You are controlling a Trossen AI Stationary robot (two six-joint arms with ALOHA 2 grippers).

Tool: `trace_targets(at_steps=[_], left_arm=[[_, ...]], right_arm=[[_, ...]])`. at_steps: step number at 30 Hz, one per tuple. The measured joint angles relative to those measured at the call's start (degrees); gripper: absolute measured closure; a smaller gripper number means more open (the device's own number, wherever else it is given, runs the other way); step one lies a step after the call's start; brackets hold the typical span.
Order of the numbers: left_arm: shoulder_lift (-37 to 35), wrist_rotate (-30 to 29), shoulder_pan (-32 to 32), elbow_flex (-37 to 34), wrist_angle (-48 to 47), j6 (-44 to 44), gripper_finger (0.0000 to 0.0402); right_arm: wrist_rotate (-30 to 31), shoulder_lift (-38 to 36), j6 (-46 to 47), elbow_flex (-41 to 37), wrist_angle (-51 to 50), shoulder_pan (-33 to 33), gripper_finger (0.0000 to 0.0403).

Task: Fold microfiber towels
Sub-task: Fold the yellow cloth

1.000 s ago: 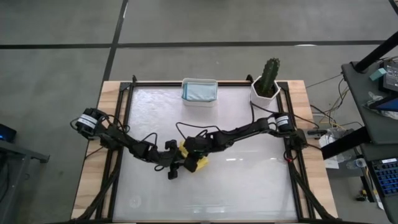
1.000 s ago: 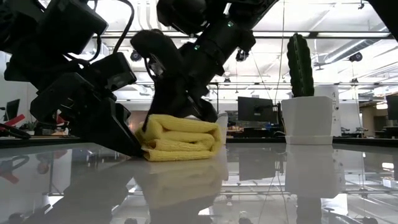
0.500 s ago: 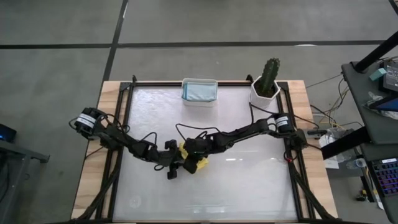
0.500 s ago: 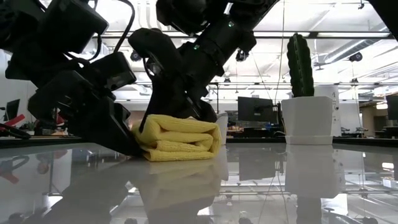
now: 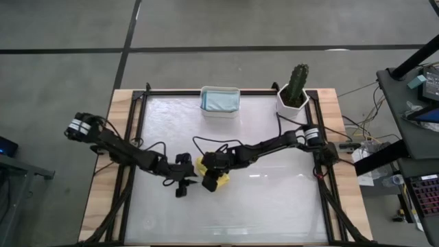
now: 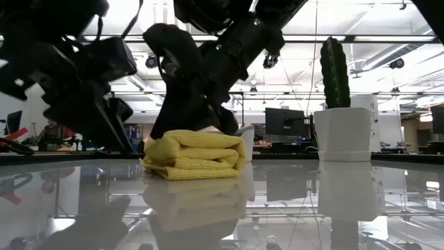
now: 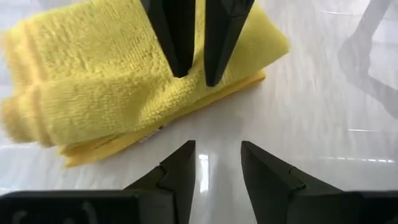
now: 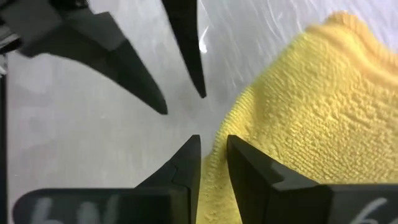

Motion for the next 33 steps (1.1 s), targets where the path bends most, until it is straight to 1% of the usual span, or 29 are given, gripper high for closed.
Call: trace_targets(at_steps=[3, 7, 9, 12, 15, 19, 22, 25, 28, 33], left_arm=[[-3.3, 0.0, 0.0, 0.0, -3.2, 0.4, 0.0288], [-7.6, -1.0, 0.0, -0.2, -3.7, 3.3, 0.0288], [-9.1, -3.2, 0.0, -0.2, -3.6, 5.3, 0.0288], [-10.4, -8.6, 0.2, -0.1, -3.5, 7.9, 0.029], [-10.5, -11.7, 1.0, -0.2, -1.7, 9.6, 0.0305], [-8.1, -11.9, 2.8, -0.3, 3.4, 11.6, 0.0342], [-5.1, -11.9, 4.0, -0.3, 8.3, 13.4, 0.0374], [-1.9, -11.9, 5.1, -0.3, 10.0, 13.7, 0.0397], [1.1, -12.0, 6.0, -0.3, 10.4, 13.1, 0.0397], [5.9, -12.0, 7.2, -0.3, 10.4, 9.8, 0.0396]], right_arm=[[0.0, -0.6, -1.0, 0.8, -0.7, 0.0, 0.0333], [0.0, -1.7, -2.6, 1.2, -3.0, 0.0, 0.0332], [0.0, -2.7, -3.7, 1.2, -3.9, 0.0, 0.0332], [0.1, -4.8, -6.8, 0.8, -4.6, 0.2, 0.0333], [0.1, -6.6, -11.3, 0.0, -5.0, 0.8, 0.0339], [0.1, -8.0, -16.8, -1.5, -4.8, 1.7, 0.0357], [0.1, -8.2, -19.8, -4.2, -1.1, 2.2, 0.0376], [0.1, -8.1, -22.7, -8.0, 4.6, 2.4, 0.0391], [-0.2, -8.1, -25.7, -12.6, 12.1, 2.4, 0.0394], [-1.3, -8.1, -28.6, -20.1, 28.1, 2.0, 0.0394]])
